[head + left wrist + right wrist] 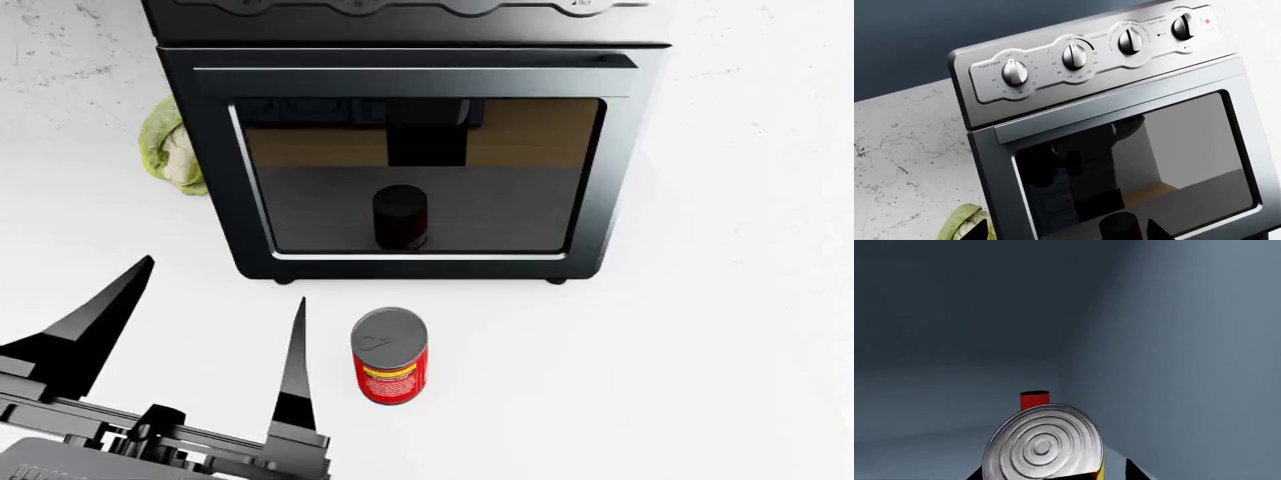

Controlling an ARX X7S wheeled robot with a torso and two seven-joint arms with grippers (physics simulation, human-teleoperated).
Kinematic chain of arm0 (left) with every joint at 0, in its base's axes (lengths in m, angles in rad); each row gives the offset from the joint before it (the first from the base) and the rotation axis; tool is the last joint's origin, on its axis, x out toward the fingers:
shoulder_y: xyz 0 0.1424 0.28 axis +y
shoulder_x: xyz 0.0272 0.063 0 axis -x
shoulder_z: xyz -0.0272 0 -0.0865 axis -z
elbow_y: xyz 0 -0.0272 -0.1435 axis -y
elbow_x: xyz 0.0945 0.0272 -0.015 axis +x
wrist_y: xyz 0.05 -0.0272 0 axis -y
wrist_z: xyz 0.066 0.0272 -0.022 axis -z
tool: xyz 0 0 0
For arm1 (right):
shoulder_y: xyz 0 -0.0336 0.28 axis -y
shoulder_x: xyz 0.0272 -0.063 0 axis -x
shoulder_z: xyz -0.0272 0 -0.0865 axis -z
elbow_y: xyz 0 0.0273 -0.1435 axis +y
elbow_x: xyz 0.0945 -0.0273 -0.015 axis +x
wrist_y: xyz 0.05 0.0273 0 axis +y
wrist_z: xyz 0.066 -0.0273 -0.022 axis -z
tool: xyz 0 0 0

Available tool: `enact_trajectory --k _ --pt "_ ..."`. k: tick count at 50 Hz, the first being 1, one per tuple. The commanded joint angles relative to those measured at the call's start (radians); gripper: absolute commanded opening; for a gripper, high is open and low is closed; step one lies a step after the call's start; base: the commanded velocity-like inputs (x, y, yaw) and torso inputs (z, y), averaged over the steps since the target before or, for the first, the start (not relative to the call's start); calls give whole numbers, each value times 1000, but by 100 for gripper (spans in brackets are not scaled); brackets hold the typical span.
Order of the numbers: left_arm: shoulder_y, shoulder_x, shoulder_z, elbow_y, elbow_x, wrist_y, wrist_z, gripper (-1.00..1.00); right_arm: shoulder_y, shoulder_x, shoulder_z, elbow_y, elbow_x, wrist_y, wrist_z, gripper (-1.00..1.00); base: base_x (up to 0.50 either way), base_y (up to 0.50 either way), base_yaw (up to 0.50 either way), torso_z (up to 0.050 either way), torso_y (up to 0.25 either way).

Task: Pick the cans from the counter and place them in their designated side in the cabinet.

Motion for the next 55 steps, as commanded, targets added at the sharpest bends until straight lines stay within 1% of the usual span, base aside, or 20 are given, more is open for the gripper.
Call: enact_trajectory --k 1,8,21,26,27,31,35,41,52,55 --pt "14 -4 -7 0 7 -2 0 100 -79 9 111 357 -120 173 14 100 0 0 -5 0 0" --pt "6 -17 14 0 25 10 0 100 -72 -1 123 357 -152 156 1 100 -4 -2 -5 0 0" --pt "18 -21 9 0 37 12 0 100 -56 -23 139 356 -161 88 -50 100 -5 -1 -4 0 0" --pt "15 -21 13 0 40 15 0 100 -15 -31 157 342 -149 28 -50 100 -2 -1 -3 0 0" --pt "17 -22 13 0 43 16 0 100 -29 -32 161 269 -145 55 -50 100 0 0 0 0 0" --pt "18 -26 22 0 58 21 0 100 -150 -31 176 -219 -116 296 -51 100 -3 0 -1 0 0" --pt "18 -32 34 0 76 26 0 100 -185 -32 170 -459 -102 404 -52 100 -8 0 -2 0 0" --pt "23 -40 39 0 97 28 0 100 -204 -36 170 -660 -76 513 -62 100 -2 0 -1 0 0" --pt "37 -47 27 0 111 23 0 100 -226 -41 194 -892 -30 681 -69 100 0 0 0 0 0" --pt "38 -47 27 0 112 24 0 100 -236 -31 171 -973 -28 713 -61 100 0 0 0 0 0"
